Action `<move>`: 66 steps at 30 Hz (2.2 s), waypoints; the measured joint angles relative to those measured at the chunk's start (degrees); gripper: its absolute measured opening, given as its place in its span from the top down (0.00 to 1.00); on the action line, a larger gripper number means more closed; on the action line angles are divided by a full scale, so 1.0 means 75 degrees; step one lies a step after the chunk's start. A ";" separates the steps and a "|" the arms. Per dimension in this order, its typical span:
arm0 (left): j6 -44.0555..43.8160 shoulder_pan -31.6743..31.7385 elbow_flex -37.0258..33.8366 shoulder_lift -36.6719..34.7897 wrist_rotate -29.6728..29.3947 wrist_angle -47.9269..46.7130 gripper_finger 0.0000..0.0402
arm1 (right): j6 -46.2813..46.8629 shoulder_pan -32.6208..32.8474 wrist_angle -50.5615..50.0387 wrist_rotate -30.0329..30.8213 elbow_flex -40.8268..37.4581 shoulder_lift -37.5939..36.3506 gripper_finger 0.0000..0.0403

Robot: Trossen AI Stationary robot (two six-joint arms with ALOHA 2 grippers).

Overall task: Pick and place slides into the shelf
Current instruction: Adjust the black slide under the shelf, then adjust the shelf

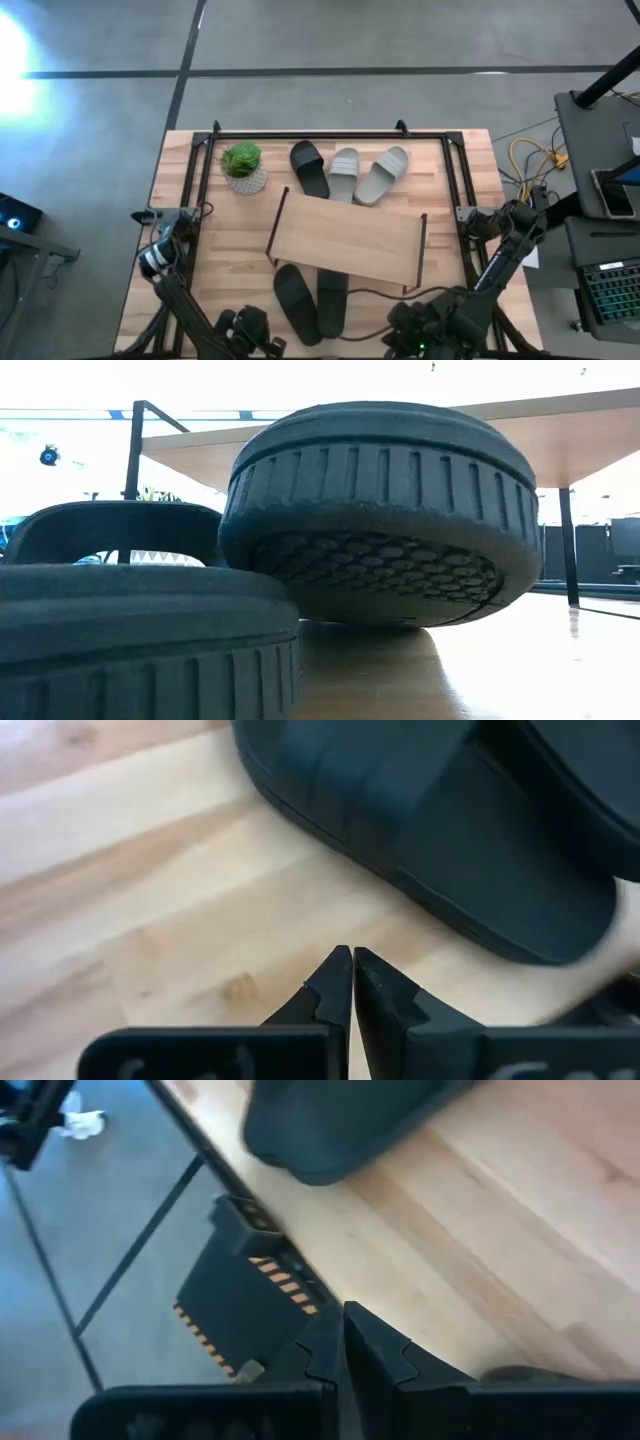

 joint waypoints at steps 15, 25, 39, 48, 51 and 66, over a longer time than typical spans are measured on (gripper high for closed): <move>0.0205 0.0373 -0.1654 -0.0080 -0.0021 0.0949 1.00 | 0.0184 0.0099 0.0156 0.0406 0.0003 0.0000 0.98; 0.1421 0.1012 -0.2450 -0.0140 -0.0232 0.2317 1.00 | -0.0005 0.0229 0.0081 0.0483 0.0015 0.0000 0.98; 0.2645 0.1816 -0.2842 -0.0435 -0.0420 0.2023 1.00 | 0.0060 0.0294 -0.0440 0.0601 0.0015 0.0000 0.98; 0.2386 0.1255 -0.2851 -0.1870 -0.0715 0.1586 1.00 | 0.0217 0.0402 -0.0742 0.0186 0.0017 -0.0055 0.98; 0.2106 0.0947 -0.2839 -0.2462 -0.1307 0.1352 1.00 | 0.0008 0.0399 -0.0645 -0.0189 0.0017 0.0015 0.98; 0.1531 0.0728 -0.3736 -0.4595 -0.2159 -0.0454 1.00 | 0.2886 0.1212 -0.4680 0.0863 0.1214 -0.0105 0.98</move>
